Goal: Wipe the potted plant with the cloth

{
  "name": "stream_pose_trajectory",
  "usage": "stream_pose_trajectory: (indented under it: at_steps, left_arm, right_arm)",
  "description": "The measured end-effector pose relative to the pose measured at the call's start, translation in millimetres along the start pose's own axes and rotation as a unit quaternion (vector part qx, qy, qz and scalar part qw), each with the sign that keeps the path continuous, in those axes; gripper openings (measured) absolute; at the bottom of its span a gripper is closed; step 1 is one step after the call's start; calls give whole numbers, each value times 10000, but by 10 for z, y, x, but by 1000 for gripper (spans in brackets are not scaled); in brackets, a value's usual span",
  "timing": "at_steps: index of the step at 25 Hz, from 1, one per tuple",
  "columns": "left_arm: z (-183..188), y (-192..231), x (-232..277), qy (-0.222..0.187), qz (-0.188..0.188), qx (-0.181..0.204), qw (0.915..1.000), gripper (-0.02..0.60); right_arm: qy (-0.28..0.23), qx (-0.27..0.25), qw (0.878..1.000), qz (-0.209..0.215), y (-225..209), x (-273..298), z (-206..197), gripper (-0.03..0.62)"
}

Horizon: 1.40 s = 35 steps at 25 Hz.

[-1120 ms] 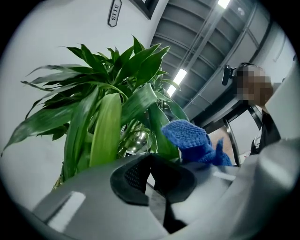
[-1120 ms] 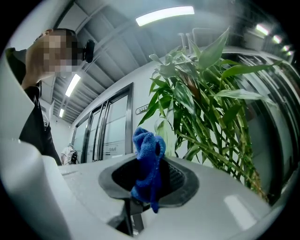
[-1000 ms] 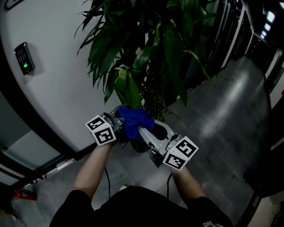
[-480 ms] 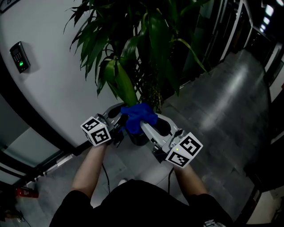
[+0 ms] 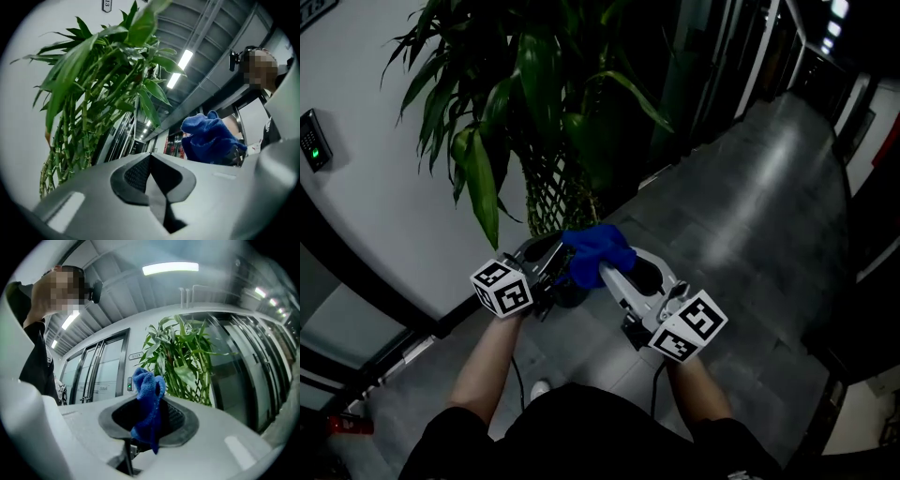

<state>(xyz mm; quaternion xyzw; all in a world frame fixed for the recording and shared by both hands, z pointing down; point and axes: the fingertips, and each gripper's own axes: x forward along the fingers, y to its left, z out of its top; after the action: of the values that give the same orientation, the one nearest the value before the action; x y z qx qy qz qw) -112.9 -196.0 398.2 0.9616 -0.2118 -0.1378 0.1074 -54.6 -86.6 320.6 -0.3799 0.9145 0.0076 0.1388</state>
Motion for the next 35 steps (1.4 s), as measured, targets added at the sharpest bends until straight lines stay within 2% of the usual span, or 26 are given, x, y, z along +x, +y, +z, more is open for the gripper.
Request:
stream_pose_trajectory:
  at_steps: [4,9,15,20,24,27,30,35]
  left_arm:
    - [-203,-183,249,211,57,-60,9997,6]
    - [-219,-237,363,258,172,-66,9995,6]
    - [-247,-286,474,359,117,316,9988,6]
    - [-348,-98,784,464,4,560,9973,6]
    - [-226,4,968,358,15,680,9970,6]
    - [-95,222,1037,280,26,763,9967,6]
    - [21,451,1116,207,47,702,9973,6]
    - [194,679,1295,36,54,796,9968,6]
  right_arm:
    - [-59,-45,9995,-317,-186,-407,79,109]
    - [-138,59,9985,-523,-349,-619,59,109]
    - [-238,124,9979,-598,-567,-647,60,109]
    - [-139,98,9980,-601,-870,-589,25,109]
    - [-232,81,9986,-474,-1162,-498,116,109]
    - [-652,-86,9974,-281,-1314,-304,312,109]
    - [-1105,-276,9934,108,-1333,-73,650,109]
    - [-1353,-620,9866,670,-1404,225,1066,109]
